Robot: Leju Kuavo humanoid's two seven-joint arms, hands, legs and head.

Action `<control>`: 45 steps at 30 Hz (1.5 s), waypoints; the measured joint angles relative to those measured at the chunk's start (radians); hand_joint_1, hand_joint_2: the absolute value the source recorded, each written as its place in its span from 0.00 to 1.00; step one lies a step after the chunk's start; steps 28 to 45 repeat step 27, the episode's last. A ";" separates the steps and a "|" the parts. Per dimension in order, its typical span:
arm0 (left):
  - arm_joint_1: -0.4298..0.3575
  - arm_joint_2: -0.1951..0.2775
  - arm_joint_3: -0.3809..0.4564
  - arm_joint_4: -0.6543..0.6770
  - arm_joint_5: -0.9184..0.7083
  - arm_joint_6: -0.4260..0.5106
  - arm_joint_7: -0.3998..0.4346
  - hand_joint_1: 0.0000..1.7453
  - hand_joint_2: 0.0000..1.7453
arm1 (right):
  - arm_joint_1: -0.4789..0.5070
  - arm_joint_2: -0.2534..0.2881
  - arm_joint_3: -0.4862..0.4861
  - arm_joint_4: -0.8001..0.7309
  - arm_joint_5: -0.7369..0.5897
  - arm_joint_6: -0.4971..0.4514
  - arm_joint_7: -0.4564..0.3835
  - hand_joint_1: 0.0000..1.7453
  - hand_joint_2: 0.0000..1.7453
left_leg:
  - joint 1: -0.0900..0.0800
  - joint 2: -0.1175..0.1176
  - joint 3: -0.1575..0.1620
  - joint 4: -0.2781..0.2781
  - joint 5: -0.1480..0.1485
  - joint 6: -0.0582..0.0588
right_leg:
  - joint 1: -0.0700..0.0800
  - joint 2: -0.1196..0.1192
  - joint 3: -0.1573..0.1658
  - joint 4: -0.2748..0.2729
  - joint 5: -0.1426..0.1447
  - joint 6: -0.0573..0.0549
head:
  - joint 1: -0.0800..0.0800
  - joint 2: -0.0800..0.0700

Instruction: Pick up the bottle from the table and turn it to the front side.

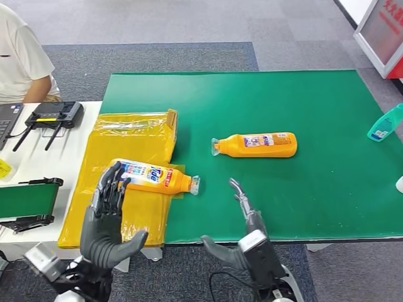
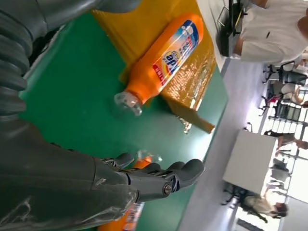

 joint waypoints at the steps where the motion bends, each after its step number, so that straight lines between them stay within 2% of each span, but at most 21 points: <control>1: 0.025 0.003 0.010 -0.012 0.039 -0.033 -0.003 0.00 1.00 | 0.007 -0.001 -0.031 -0.001 -0.082 0.052 0.009 0.00 1.00 | 0.000 0.000 0.000 0.000 0.000 0.000 | 0.000 0.000 0.000 0.000 0.000 0.000 | 0.000 0.000; 4: 0.077 0.011 0.054 -0.033 0.104 -0.099 0.008 0.00 1.00 | 0.027 -0.002 -0.123 -0.001 -0.282 0.187 0.025 0.00 1.00 | 0.000 0.000 0.000 0.000 0.000 0.000 | 0.000 0.000 0.001 0.000 0.000 0.000 | 0.000 0.000; 6: 0.106 0.013 0.083 -0.041 0.106 -0.123 0.030 0.00 1.00 | 0.038 0.000 -0.177 -0.001 -0.308 0.205 0.046 0.00 1.00 | 0.000 0.000 0.001 0.000 0.000 0.000 | 0.000 0.000 0.001 0.000 0.000 0.000 | 0.000 0.000; 10: 0.154 0.017 0.122 -0.056 0.096 -0.149 0.048 0.00 1.00 | 0.053 0.009 -0.265 -0.001 -0.319 0.211 0.085 0.00 1.00 | 0.000 0.000 0.001 0.000 0.000 0.000 | 0.000 0.000 0.001 0.000 0.000 0.000 | 0.000 0.000; 18: 0.194 0.018 0.149 -0.077 0.045 -0.143 0.043 0.00 1.00 | 0.069 0.034 -0.329 -0.007 -0.336 0.200 0.098 0.00 1.00 | 0.000 0.000 0.001 0.000 0.000 0.000 | 0.000 0.000 0.001 0.000 0.000 0.000 | 0.000 0.000; 20: 0.210 0.005 0.158 -0.088 0.049 -0.139 0.034 0.00 1.00 | 0.077 0.053 -0.348 -0.024 -0.340 0.183 0.069 0.00 1.00 | 0.000 0.000 0.001 0.000 0.000 0.000 | 0.000 0.000 0.001 0.000 0.000 0.000 | 0.000 0.000; 23: 0.220 -0.045 0.197 -0.106 0.118 -0.171 0.034 0.00 1.00 | 0.081 0.101 -0.379 -0.072 -0.325 0.142 0.016 0.00 1.00 | 0.000 0.000 0.001 0.000 0.000 0.000 | 0.000 0.000 0.001 0.000 0.000 0.000 | 0.000 0.000; 27: 0.220 -0.114 0.250 -0.133 0.158 -0.192 0.018 0.00 1.00 | 0.084 0.147 -0.399 -0.122 -0.281 0.103 0.006 0.00 1.00 | 0.000 0.000 0.001 0.000 0.000 0.000 | 0.000 0.000 0.001 0.000 0.000 0.000 | 0.000 0.000; 45: 0.220 -0.114 0.250 -0.133 0.158 -0.192 0.018 0.00 1.00 | 0.084 0.147 -0.399 -0.122 -0.281 0.103 0.006 0.00 1.00 | 0.000 0.000 0.001 0.000 0.000 0.000 | 0.000 0.000 0.001 0.000 0.000 0.000 | 0.000 0.000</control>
